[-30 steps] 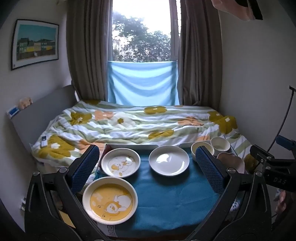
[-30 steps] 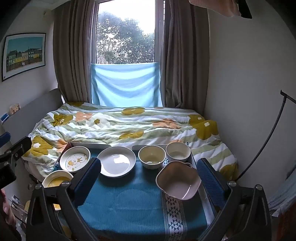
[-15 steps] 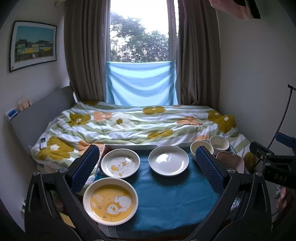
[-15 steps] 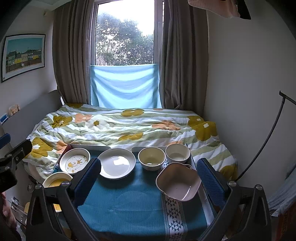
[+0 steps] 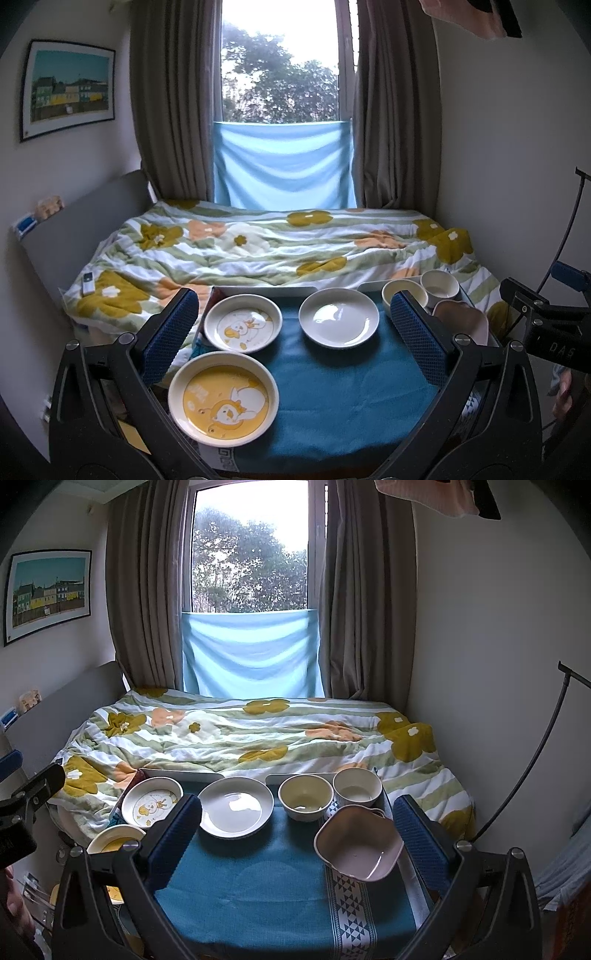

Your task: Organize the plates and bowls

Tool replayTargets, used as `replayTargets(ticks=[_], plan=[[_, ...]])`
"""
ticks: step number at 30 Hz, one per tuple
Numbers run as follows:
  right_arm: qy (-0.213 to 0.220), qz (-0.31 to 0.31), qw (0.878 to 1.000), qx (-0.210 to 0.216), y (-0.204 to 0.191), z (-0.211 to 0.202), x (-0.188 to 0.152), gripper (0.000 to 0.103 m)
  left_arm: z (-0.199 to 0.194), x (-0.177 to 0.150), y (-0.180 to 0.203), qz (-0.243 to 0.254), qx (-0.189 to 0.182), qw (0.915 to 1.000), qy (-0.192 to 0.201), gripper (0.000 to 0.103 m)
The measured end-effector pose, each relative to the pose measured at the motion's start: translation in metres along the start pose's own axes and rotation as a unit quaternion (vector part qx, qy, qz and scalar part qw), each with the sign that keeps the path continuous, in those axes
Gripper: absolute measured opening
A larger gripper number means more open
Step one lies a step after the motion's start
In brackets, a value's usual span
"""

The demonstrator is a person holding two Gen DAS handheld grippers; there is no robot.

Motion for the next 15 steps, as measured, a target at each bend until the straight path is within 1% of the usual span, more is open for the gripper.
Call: replayTargets(ticks=[6, 15], plan=[[0.002, -0.001, 1.0, -0.006, -0.0029, -0.0021, 0.0039, 0.103, 0.0008, 0.0, -0.0014, -0.002, 0.004, 1.0, -0.001, 0.103], [0.004, 0.0, 1.0, -0.006, -0.005, -0.0035, 0.0079, 0.103, 0.0012, 0.0005, -0.0023, -0.003, -0.003, 1.0, 0.003, 0.103]])
Point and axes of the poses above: each gripper's, at about its wrist camera, not at the fingertips, and z roughly the way its jaws point, y to its right, x to its top, the point moved 2 cm from there along z, roughly the way its jaws point, and after that the axes turned 3 degrees about -y, right-handed, at the moved point
